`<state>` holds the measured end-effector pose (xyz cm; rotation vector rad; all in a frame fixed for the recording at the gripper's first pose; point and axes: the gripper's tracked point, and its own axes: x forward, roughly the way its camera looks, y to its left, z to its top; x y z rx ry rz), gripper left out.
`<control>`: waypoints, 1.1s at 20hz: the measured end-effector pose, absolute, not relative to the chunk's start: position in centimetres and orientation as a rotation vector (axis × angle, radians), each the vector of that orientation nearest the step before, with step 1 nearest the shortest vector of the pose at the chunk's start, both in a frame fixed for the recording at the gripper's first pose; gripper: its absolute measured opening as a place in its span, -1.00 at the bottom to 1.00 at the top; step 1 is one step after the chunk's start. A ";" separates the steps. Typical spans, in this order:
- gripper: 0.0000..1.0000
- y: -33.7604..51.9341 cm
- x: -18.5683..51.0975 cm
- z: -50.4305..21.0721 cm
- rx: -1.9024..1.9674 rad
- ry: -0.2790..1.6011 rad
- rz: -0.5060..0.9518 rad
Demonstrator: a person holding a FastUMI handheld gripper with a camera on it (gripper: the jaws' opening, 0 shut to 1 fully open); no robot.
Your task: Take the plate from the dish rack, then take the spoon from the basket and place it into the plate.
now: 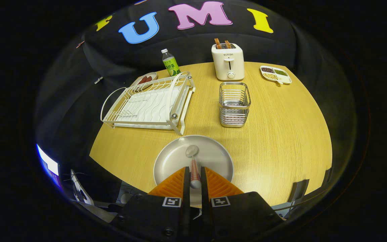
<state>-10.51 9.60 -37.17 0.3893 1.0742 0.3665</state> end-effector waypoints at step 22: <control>0.99 5.0 -1.5 -23.3 0.240 0.649 0.248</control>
